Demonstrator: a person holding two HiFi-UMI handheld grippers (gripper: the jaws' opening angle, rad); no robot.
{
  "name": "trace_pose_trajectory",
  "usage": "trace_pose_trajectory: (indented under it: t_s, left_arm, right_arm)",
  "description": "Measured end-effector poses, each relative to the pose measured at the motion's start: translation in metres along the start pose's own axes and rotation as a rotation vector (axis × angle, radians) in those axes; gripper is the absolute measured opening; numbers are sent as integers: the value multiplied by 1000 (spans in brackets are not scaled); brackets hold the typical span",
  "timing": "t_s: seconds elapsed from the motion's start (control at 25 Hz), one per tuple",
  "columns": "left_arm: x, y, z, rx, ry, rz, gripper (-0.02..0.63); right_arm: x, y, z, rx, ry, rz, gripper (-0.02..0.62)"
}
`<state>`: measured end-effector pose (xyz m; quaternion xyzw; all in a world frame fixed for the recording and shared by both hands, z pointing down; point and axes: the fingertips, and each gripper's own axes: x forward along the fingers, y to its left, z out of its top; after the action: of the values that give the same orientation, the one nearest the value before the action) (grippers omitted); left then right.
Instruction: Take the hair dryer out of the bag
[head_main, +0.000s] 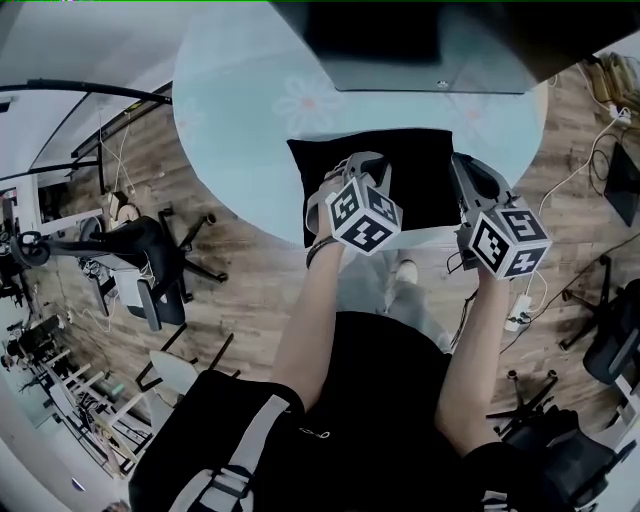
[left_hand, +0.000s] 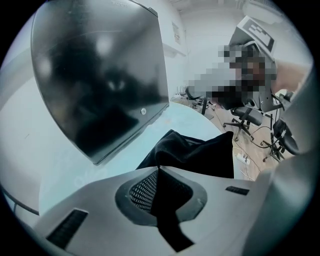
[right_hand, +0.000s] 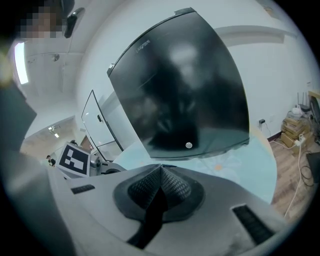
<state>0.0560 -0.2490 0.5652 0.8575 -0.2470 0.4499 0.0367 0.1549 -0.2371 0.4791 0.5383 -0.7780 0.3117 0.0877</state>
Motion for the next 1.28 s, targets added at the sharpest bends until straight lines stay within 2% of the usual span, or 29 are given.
trace_pose_trajectory:
  t_s: [0.32,0.72,1.0,1.04,1.08,1.12,1.28]
  left_arm:
    - [-19,20,4,-91,-86,71,15]
    - [-44,46,-1,-155,-120,172,15]
    - [-57,55,-3,-200,-144,211,15]
    - [-58,56,-3,-204,-148,211,15]
    - [-59,56,-3,-206,-151,211,16]
    - [-60,57,-4,-207,-153,212,17]
    - [-59,56,-5,-208,-158,207,17]
  right_arm:
    - [4,1,-15,17,79,8,2]
    - [11,-1,-36,53,157,6,2]
    - [18,2,-64,55,258,23,3]
    - [20,3,-68,52,274,26,10]
    - [21,4,-72,52,288,29,57]
    - [23,5,-74,56,298,32,79]
    - [29,-2,-79,84,296,-7,84]
